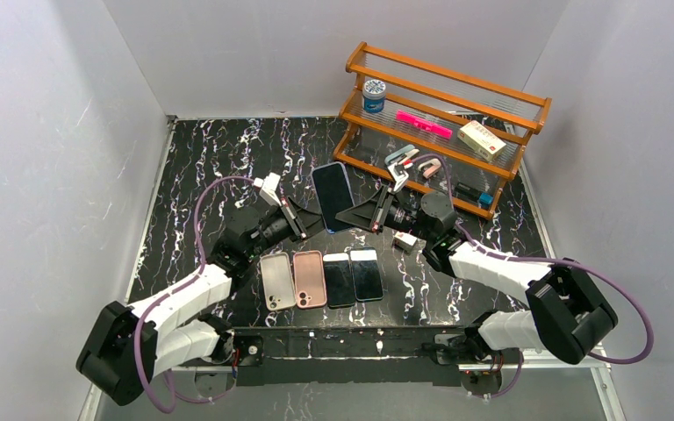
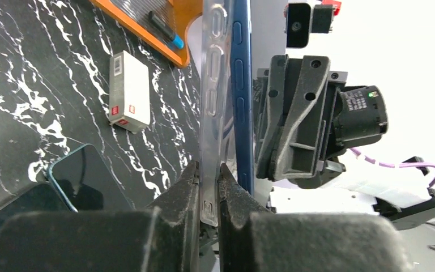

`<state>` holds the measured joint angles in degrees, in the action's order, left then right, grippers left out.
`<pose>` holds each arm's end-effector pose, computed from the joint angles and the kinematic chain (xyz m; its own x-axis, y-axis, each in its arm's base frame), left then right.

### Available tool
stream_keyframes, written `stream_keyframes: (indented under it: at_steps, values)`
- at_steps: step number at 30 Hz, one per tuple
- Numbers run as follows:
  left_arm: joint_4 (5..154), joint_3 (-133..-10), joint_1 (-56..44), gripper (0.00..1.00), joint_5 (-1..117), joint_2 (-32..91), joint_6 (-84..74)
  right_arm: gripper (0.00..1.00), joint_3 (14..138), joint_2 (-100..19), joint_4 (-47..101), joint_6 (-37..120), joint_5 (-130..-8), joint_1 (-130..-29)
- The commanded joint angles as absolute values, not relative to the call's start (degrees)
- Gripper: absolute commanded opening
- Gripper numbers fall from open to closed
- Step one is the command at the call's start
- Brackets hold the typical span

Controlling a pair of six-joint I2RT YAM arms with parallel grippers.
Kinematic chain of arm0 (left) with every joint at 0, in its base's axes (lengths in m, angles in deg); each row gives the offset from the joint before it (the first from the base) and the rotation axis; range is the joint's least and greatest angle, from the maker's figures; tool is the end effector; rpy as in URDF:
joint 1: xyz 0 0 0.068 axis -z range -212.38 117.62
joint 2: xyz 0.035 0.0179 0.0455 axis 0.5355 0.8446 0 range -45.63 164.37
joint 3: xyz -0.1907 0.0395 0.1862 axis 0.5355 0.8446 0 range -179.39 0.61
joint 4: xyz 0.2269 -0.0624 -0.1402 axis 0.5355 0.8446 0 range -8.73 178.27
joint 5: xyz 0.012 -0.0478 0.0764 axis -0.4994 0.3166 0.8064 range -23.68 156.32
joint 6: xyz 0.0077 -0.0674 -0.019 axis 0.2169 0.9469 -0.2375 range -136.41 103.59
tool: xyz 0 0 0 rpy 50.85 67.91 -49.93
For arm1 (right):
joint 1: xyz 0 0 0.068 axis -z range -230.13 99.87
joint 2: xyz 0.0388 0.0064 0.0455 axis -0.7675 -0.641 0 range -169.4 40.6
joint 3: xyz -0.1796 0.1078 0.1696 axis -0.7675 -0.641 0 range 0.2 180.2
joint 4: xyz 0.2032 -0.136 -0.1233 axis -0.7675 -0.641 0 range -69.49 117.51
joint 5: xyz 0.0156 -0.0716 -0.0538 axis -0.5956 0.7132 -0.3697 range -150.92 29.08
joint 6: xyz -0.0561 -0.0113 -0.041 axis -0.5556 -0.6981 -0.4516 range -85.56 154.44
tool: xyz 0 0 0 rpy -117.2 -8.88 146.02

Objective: Take the phone out of the phone case
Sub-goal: Remove the phone case from the phone, then place the phone case at the center of the board, then place the phone at the center of the board.

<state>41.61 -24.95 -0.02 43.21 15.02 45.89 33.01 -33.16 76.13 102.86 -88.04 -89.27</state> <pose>0.2114 -0.1608 0.2514 -0.6972 -0.5223 -0.4911 0.4421 0.2260 -0.8680 0.2204 0.2132 0.2565 -0.8102 0.4078 -0.4211 -0.4319 0.0706 0.8992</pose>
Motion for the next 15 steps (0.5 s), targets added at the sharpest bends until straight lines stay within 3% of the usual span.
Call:
stream_keyframes:
  at_steps: [1, 8, 15]
  values:
    - [44.7, -26.9, -0.2, 0.00, 45.7, 14.2, 41.4, 0.01, 33.3, -32.0, 80.3, 100.5, -87.0, -89.7]
    - [73.3, -33.1, -0.7, 0.00, 62.5, 14.6, 25.7, 0.01, 34.2, -29.6, 69.7, 93.5, -81.7, -89.6]
    - [88.0, -38.3, -3.9, 0.00, 69.8, 21.5, 19.9, 0.01, 34.7, -32.8, 63.0, 87.3, -75.2, -88.5]
